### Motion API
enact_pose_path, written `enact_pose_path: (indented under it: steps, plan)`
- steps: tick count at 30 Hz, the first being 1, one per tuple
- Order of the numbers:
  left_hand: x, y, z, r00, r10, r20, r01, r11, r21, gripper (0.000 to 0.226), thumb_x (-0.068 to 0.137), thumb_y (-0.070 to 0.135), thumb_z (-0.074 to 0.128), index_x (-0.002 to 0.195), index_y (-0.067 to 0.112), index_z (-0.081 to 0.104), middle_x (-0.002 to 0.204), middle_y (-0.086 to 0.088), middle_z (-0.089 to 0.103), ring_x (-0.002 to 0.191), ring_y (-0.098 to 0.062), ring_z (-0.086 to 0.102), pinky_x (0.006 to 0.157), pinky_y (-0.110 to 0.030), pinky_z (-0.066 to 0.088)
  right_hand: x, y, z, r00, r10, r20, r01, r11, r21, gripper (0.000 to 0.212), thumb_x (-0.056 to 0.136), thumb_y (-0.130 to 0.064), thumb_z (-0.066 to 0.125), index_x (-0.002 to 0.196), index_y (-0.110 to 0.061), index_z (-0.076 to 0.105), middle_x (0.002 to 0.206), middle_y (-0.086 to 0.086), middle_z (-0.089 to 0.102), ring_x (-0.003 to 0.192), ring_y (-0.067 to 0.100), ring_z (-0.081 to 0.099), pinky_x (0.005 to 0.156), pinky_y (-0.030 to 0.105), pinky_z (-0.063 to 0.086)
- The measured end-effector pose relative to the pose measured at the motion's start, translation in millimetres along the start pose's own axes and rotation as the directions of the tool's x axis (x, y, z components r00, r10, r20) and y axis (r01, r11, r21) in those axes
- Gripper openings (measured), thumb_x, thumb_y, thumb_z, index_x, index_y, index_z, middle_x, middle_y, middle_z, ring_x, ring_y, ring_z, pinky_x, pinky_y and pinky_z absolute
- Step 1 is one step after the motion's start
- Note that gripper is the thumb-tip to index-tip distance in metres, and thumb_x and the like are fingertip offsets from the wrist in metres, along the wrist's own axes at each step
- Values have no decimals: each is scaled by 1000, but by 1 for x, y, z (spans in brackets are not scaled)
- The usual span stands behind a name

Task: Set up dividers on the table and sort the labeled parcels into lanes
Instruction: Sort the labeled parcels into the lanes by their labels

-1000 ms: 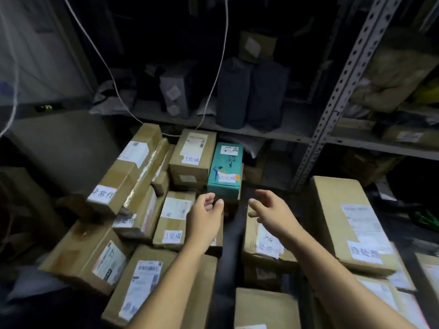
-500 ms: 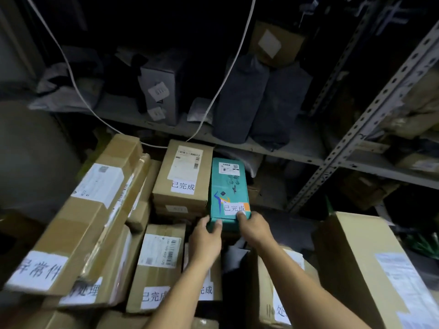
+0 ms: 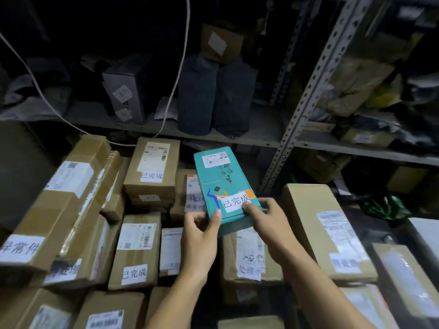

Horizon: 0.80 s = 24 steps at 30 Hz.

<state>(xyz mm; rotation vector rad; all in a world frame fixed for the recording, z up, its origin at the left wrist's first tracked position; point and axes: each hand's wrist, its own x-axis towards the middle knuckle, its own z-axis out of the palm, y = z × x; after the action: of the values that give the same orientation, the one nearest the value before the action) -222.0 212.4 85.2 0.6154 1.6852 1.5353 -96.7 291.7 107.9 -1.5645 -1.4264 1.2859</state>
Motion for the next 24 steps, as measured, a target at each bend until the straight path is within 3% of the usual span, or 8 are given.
enact_pose_path:
  steps: [3, 5, 7, 9, 12, 15, 19, 24]
  plan:
    - [-45, 16, 21, 992, 29, 125, -20, 997, -76, 37, 83, 39, 71, 113, 37, 50, 113, 14, 65, 99, 4, 63, 84, -25, 52, -26, -7, -53, 999, -48, 16, 48, 999, -4, 36, 72, -54, 67, 99, -33, 57, 98, -5, 69, 89, 7, 68, 69, 28, 55]
    - [-78, 29, 38, 979, 48, 198, -28, 995, -99, 54, 77, 48, 71, 125, 45, 47, 118, 15, 64, 107, 1, 62, 90, -32, 54, -43, -10, -94, 996, -54, 68, 53, 998, 14, 43, 66, -57, 65, 103, -36, 57, 99, -6, 70, 84, 4, 70, 64, 25, 54]
    - [-109, 38, 62, 970, 73, 231, -51, 994, -97, 62, 69, 57, 70, 125, 51, 46, 124, 13, 63, 115, -8, 59, 97, -42, 52, -58, -9, -138, 992, -70, 101, 69, 998, 8, 51, 64, -60, 64, 109, -37, 58, 102, -10, 70, 83, 0, 69, 62, 21, 53]
    - [-139, 46, 91, 960, 106, 259, -79, 991, -112, 57, 64, 59, 71, 117, 56, 49, 121, 15, 64, 115, -8, 60, 98, -43, 51, -72, -4, -186, 992, -88, 92, 89, 996, -8, 61, 61, -64, 64, 115, -37, 59, 105, -11, 70, 92, 4, 67, 74, 29, 55]
    - [-177, 54, 142, 936, 133, 326, -92, 986, -139, 51, 64, 62, 75, 109, 60, 51, 110, 22, 66, 109, -4, 63, 94, -43, 54, -87, 7, -257, 992, -114, 51, 112, 993, 34, 51, 64, -58, 66, 110, -37, 62, 96, -13, 72, 88, 4, 67, 75, 27, 51]
    - [-210, 53, 193, 917, 129, 376, -89, 988, -123, 52, 69, 59, 75, 114, 58, 50, 122, 15, 62, 117, -14, 59, 95, -47, 52, -97, 22, -318, 994, -110, -6, 110, 993, 40, 45, 67, -56, 65, 108, -37, 63, 99, -10, 72, 92, 9, 66, 76, 31, 52]
    - [-238, 44, 249, 891, 85, 447, -56, 995, -77, 52, 70, 58, 73, 116, 58, 49, 124, 15, 59, 116, -13, 59, 92, -47, 55, -99, 53, -377, 996, -68, -64, 73, 994, 86, 42, 72, -51, 65, 110, -33, 62, 106, -7, 70, 99, 13, 66, 87, 38, 55]
    - [-244, 14, 310, 901, -12, 433, -26, 996, 82, 58, 86, 43, 69, 137, 39, 43, 128, 9, 58, 116, -14, 57, 95, -45, 53, -77, 101, -422, 997, 1, -74, 6, 995, 96, 35, 89, -44, 65, 120, -30, 57, 113, -7, 66, 102, 11, 64, 77, 30, 55]
